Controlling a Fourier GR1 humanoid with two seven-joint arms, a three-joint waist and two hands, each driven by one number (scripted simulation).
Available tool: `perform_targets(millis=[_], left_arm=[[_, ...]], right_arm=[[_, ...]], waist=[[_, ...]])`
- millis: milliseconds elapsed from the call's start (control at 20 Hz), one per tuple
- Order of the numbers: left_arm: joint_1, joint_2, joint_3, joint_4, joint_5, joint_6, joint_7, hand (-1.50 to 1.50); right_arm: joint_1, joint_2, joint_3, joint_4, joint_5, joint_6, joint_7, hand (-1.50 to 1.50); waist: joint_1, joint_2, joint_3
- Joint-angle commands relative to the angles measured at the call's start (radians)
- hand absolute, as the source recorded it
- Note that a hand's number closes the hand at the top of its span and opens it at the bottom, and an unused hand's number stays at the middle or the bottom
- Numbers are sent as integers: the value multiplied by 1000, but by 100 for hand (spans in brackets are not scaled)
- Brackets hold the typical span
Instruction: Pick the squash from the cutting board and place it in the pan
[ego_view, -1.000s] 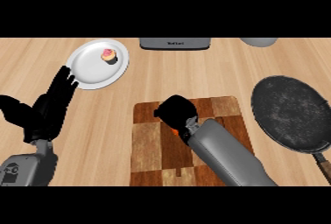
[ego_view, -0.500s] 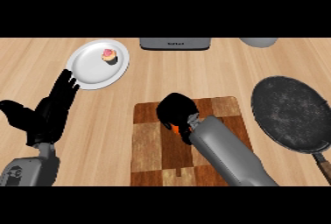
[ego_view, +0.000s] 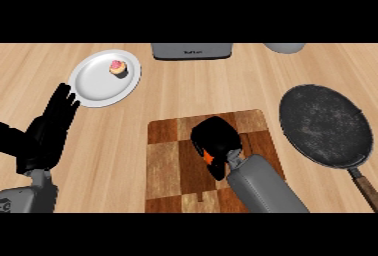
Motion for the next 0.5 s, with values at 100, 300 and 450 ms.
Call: perform_targets(millis=[100, 300, 450], left_arm=[[28, -17, -8, -1, -18, 18, -6, 0], [6, 15, 15, -1, 1, -3, 16, 0], [-2, 7, -6, -15, -1, -7, 42, 0]], right_arm=[[280, -43, 29, -338, 82, -79, 220, 150], [262, -93, 70, -639, 182, -32, 313, 150], [262, -115, 79, -830, 230, 5, 362, 150]], waist=[[-34, 1, -1], [-29, -2, -2], [-10, 5, -1]])
